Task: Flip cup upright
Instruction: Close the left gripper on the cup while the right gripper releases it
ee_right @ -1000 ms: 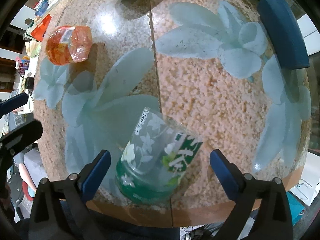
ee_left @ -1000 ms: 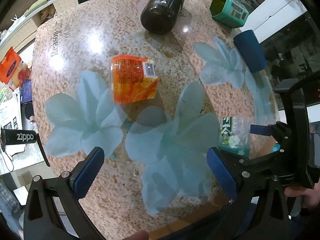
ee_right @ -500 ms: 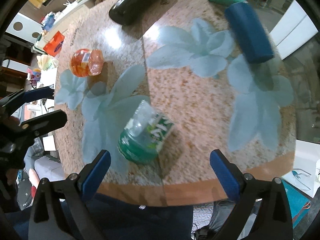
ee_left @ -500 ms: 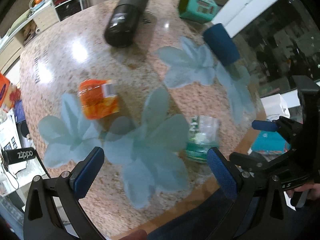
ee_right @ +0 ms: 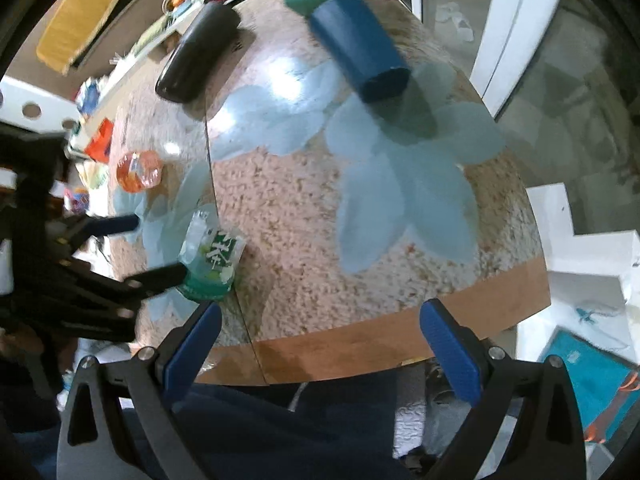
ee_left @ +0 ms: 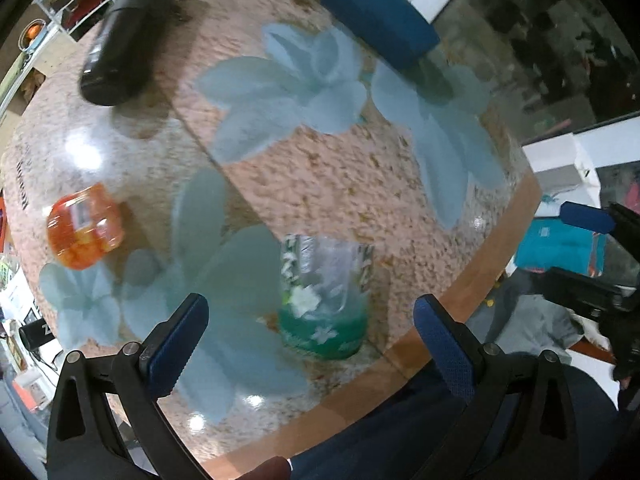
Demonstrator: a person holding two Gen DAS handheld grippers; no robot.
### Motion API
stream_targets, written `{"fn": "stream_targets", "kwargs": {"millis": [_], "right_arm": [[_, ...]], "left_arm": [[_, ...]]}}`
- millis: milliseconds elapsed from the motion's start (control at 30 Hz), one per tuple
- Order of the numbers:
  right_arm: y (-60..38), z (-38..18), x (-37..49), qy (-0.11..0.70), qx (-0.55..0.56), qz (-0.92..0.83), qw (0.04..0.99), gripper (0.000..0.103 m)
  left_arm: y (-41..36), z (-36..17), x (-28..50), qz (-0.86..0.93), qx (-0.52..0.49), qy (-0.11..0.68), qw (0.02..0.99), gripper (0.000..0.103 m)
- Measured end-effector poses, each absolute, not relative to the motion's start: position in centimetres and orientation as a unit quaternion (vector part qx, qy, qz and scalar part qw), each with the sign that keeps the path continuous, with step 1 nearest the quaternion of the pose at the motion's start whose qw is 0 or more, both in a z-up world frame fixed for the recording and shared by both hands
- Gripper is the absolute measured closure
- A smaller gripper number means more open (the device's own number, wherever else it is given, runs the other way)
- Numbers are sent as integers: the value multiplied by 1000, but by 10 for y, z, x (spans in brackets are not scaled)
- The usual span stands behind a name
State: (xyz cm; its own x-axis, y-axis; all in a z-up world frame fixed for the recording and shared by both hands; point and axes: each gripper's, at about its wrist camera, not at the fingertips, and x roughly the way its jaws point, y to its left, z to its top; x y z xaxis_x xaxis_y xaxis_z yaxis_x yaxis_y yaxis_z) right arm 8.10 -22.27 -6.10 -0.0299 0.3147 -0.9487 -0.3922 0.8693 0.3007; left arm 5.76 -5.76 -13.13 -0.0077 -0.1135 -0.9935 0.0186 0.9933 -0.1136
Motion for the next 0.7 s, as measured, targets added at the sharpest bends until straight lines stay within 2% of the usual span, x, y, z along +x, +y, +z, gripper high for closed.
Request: {"fn": "stream_targets", "kwargs": {"millis": [233, 567, 633, 700], "right_arm": [[-233, -76, 91, 682, -22, 267, 680, 3], [-241, -87, 106, 688, -22, 276, 671, 3], [-242, -90, 110, 690, -23, 274, 670, 3], [-242, -89, 114, 689, -23, 275, 670, 3]], "left_arm": [[-82, -172, 71, -26, -8, 745, 666, 0], [-79, -201, 81, 0, -10, 759, 651, 0], [-77, -204, 82, -1, -22, 759, 650, 7], [-76, -205, 81, -6, -26, 761, 649, 19]]}}
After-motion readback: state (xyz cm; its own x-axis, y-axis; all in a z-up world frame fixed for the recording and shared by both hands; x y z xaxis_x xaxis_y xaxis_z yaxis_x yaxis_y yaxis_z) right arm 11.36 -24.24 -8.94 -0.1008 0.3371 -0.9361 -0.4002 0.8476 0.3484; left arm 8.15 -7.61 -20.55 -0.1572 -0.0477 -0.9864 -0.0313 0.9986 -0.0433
